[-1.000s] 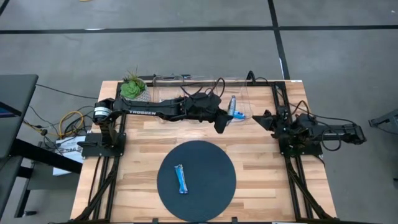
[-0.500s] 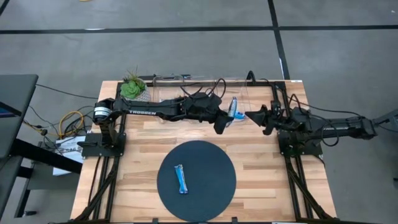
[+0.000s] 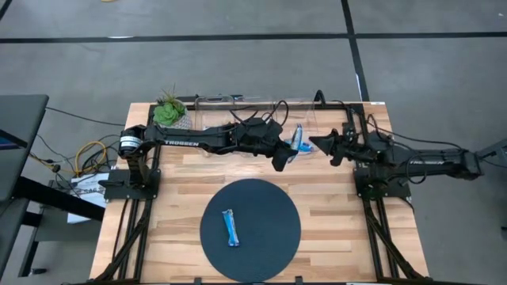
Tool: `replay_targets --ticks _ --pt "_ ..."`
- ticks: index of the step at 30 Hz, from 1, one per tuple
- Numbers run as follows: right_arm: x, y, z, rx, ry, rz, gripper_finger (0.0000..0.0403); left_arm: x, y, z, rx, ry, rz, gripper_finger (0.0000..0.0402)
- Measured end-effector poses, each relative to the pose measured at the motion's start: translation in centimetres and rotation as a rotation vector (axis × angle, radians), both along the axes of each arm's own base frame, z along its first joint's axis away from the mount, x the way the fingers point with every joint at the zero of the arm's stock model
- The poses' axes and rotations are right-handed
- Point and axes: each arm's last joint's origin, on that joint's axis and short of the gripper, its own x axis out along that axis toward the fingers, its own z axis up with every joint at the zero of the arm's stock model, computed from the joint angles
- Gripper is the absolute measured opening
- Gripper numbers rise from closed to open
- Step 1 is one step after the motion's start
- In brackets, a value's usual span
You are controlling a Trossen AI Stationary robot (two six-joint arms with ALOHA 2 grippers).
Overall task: Pick and place Granola Bars by type
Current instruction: Put the blue bar into the right transparent bin
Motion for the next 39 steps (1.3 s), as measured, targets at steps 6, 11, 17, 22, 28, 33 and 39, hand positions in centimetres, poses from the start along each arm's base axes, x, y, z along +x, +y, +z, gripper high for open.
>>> replay_targets --ticks 6,11,17,22,28,33,39 --pt "1.1 0.0 -0.9 0.035 0.060 0.068 0.0034 0.0 0.0 0.0 0.000 0.000 0.000 0.0099" --pt "1.6 0.0 -0.9 0.048 0.043 0.084 0.0104 0.0 0.0 0.0 0.000 0.000 0.000 0.0099" --pt "1.7 0.0 -0.6 0.041 0.005 0.089 0.0172 0.0 0.0 0.0 0.002 0.000 0.000 0.0099" --pt "2.0 0.0 -0.6 0.040 0.004 0.111 0.0205 0.0 0.0 0.0 0.004 0.000 -0.001 0.0099" --pt "3.5 0.0 -1.0 0.057 -0.020 0.144 0.0211 0.0 0.0 0.0 0.017 0.000 -0.004 0.0099" --pt "4.8 -0.2 -0.8 0.051 -0.009 0.144 0.0198 0.0 0.0 0.0 0.017 0.001 -0.004 0.0099" --pt "6.2 -0.3 0.5 -0.026 0.002 0.137 0.0161 0.0 0.0 0.0 0.017 0.000 -0.004 0.0099"
